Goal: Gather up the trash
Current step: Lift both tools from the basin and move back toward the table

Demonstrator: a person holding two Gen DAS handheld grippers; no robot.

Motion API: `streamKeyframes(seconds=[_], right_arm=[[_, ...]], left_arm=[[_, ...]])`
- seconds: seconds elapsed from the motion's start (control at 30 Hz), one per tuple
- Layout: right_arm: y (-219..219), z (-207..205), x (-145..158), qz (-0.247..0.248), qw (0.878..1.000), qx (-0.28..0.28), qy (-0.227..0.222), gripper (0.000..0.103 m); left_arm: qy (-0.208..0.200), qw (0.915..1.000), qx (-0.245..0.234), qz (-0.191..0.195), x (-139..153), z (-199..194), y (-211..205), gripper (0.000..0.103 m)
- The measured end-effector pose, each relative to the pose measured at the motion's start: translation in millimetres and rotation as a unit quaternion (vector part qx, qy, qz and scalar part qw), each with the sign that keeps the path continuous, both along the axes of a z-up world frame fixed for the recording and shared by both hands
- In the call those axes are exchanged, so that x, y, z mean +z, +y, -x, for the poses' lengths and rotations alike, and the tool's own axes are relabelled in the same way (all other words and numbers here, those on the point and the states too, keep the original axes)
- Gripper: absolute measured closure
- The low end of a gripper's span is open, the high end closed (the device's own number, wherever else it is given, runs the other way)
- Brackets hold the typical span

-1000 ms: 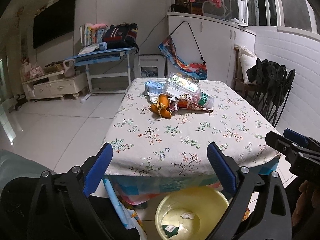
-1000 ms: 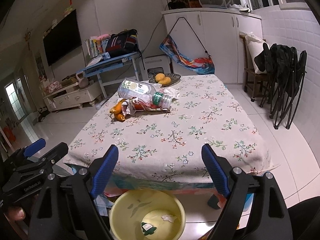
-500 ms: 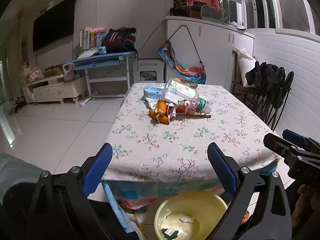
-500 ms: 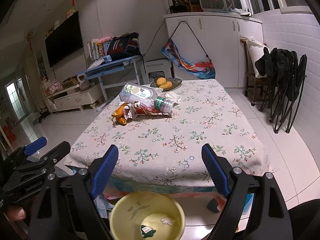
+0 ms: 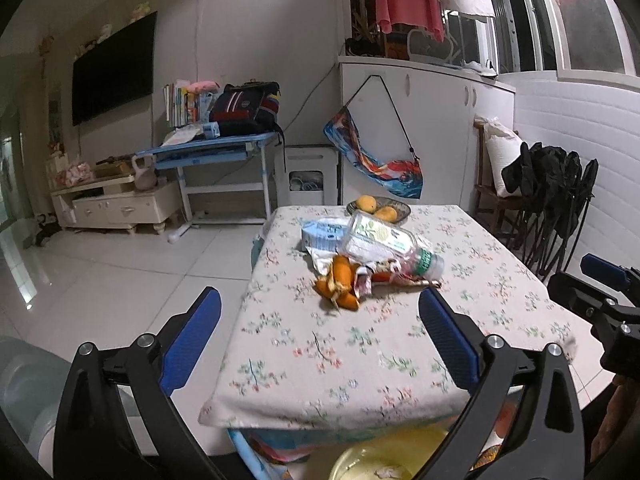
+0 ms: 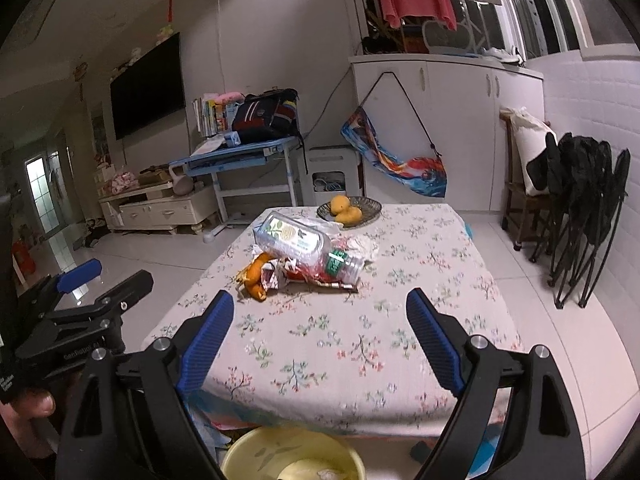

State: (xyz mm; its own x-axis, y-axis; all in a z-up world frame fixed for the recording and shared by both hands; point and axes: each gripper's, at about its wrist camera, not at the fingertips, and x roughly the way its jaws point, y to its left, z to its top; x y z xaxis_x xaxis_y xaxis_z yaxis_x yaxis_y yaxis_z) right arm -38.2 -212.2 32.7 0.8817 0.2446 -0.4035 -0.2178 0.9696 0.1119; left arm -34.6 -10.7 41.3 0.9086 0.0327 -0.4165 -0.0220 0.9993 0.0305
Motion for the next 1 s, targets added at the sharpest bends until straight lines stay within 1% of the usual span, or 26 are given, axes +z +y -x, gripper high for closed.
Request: streamKeyframes(seconds=[0.1, 0.3, 0.4, 0.53, 0.6, 0.7, 0.9, 1.0], right_arm=[[-0.2, -9.7, 2.8, 0.004, 1.0, 0.005, -0.001, 0.018], [0.6, -39.1, 16.3, 0.028, 0.999, 0.015, -0.018, 0.018], [-1.4, -47.3, 12.6, 0.026, 0.999, 0.014, -0.017, 0.018], [-1.9, -56.9, -5.3, 0.0, 1.0, 0.017, 0.015, 0.018], [2.7, -59.4, -7.8, -0.004, 0.999, 0.027, 0.021, 0.018], [8.7, -60.6, -7.7, -0.002, 0.999, 0.039, 0.023, 0.018], [18.7, -71.9, -14.4, -0.005, 0.997, 0.053, 0.051, 0.018], [22.8, -77.9, -17.1, -0.004, 0.997, 0.058, 0.059, 0.018]], left_arm=[[0.0, 1.0, -0.001, -0.006, 2.9, -11.0, -0.4, 0.007], [-0.005, 0.9997, -0.005, -0.024, 11.7, -42.0, -0.3, 0.007], [-0.001, 0.9999, 0.007, -0.014, 10.4, -54.3, 5.5, 0.007], [0.037, 0.9985, 0.034, 0.02, -3.1, -72.4, 21.1, 0.007], [0.047, 0.9976, 0.043, 0.026, -8.6, -76.2, 25.4, 0.007], [0.056, 0.9966, 0.051, 0.031, -13.7, -81.4, 31.2, 0.007], [0.078, 0.9951, 0.051, 0.031, -23.0, -86.4, 31.4, 0.007], [0.083, 0.9947, 0.051, 0.032, -24.6, -85.9, 31.2, 0.007]])
